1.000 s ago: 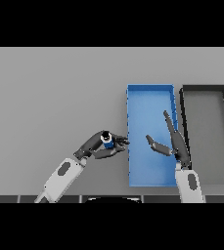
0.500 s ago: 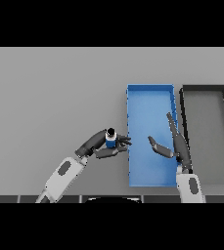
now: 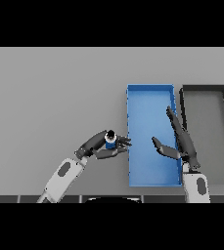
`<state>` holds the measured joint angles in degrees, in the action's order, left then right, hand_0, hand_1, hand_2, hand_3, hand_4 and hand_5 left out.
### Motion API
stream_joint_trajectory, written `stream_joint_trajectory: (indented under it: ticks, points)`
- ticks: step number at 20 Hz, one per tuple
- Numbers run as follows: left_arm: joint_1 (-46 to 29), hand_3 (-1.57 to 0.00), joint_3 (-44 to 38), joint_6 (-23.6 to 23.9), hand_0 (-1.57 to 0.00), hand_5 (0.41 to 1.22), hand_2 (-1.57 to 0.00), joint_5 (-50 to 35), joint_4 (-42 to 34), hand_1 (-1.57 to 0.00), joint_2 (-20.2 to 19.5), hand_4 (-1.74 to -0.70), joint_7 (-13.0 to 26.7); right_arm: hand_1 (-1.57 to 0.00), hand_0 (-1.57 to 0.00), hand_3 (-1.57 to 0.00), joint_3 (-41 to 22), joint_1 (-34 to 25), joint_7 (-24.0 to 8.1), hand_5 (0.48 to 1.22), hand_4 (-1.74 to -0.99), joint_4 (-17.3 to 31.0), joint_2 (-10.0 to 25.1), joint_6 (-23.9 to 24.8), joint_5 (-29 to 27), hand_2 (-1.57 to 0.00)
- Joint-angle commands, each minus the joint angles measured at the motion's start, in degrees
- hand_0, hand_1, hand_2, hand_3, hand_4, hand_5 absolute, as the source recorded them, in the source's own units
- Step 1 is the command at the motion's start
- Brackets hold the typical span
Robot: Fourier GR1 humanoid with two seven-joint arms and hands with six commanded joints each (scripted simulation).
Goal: Pick up the blue pipe and place it into the blue bin.
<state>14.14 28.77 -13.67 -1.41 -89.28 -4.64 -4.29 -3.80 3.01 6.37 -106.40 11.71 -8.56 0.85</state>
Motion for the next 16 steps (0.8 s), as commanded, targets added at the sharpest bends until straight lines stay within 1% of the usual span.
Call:
stream_joint_trajectory:
  ticks: [1,2,4,5,7,8,9,10,11,12,13,14,15,16]
  points:
    - [0.0,-1.57,-0.05,-0.2,-1.57,1.221,-1.57,0.07,-0.1,-1.57,0.16,-1.47,0.44,-0.01,0.0,0.0,-0.23,-1.03,-2.19,0.592,-1.163,-1.71,1.66,-1.75,-1.33,-0.02]
    - [0.37,-1.57,-0.63,-0.44,-1.57,1.221,-1.57,0.17,0.5,-1.57,0.17,-1.47,0.61,-0.01,0.0,0.0,-0.1,-2.01,-4.3,0.589,-1.165,-4.13,3.88,-3.54,-3.19,-0.01]
    - [-0.18,-1.57,-0.64,-0.8,-1.57,1.221,-1.57,1.06,0.62,-1.57,0.3,-1.47,0.27,0.0,0.0,0.0,-1.68,-2.97,-8.93,0.567,-1.177,-8.1,6.58,-6.99,-6.27,-0.01]
    - [-0.27,-1.57,-0.63,-1.0,-1.57,1.221,-1.57,1.34,0.36,-1.57,0.55,-1.47,0.04,0.0,0.0,0.0,-2.38,-4.23,-11.19,0.554,-1.185,-9.05,7.93,-8.24,-6.96,-0.01]
    - [-0.38,-1.57,-0.71,-1.15,-1.57,1.221,-1.57,1.78,-0.32,-1.57,1.08,-1.47,0.63,0.0,0.0,0.0,-4.26,-6.38,-13.33,0.539,-1.205,-12.07,9.98,-10.14,-7.41,0.0]
    - [-0.05,-1.57,-0.88,-1.16,-1.57,1.221,-1.57,2.19,-0.23,-1.57,1.35,-1.47,1.11,0.0,0.0,0.0,-5.26,-7.91,-14.61,0.537,-1.219,-12.72,10.6,-11.15,-8.1,0.0]
    - [-0.27,-1.57,-0.8,-1.33,-1.57,1.221,-1.57,2.89,-0.2,-1.57,1.35,-1.47,0.77,0.0,0.0,0.0,-5.94,-9.45,-16.07,0.531,-1.23,-12.8,11.16,-12.14,-9.05,0.0]
    - [-0.18,-1.57,-1.03,-1.62,-1.57,1.221,-1.57,3.12,-0.02,-1.57,1.43,-1.47,1.04,0.0,0.0,0.0,-7.36,-11.02,-17.3,0.526,-1.246,-12.3,10.64,-12.61,-8.97,0.0]
    - [-0.38,-1.57,-1.16,-1.93,-1.57,1.221,-1.57,3.36,0.06,-1.57,1.53,-1.47,0.41,0.0,0.0,0.0,-8.16,-11.61,-18.14,0.523,-1.256,-12.69,10.68,-13.27,-9.58,0.0]
    - [-0.97,-1.57,-0.99,-2.04,-1.57,1.221,-1.57,3.76,-0.49,-1.57,1.6,-1.47,0.24,0.0,0.0,0.0,-8.85,-12.72,-19.58,0.524,-1.249,-13.22,10.99,-13.51,-9.78,0.0]
    - [-0.51,-1.57,-1.52,-2.04,-1.57,1.221,-1.57,3.7,-0.37,-1.57,1.97,-1.47,1.06,0.0,0.0,0.0,-9.97,-14.41,-21.29,0.524,-1.242,-12.32,10.22,-13.78,-10.3,0.0]
    - [-0.56,-1.57,-1.98,-2.3,-1.57,1.221,-1.57,3.72,-0.48,-1.57,1.76,-1.47,1.27,0.0,0.0,0.0,-10.29,-14.77,-22.3,0.522,-1.239,-12.51,10.19,-14.08,-11.2,0.0]
    - [-0.33,-1.57,-1.92,-2.34,-1.57,1.221,-1.57,4.31,0.4,-1.57,2.42,-1.47,1.21,0.0,0.0,0.0,-11.85,-15.59,-23.45,0.525,-1.232,-12.12,9.04,-14.71,-12.36,0.0]
    - [-0.35,-1.57,-2.21,-2.97,-1.57,1.221,-1.57,3.83,-0.26,-1.57,2.49,-1.47,1.04,0.0,0.0,0.0,-11.92,-17.08,-24.49,0.528,-1.227,-11.87,9.2,-15.28,-13.74,0.0]
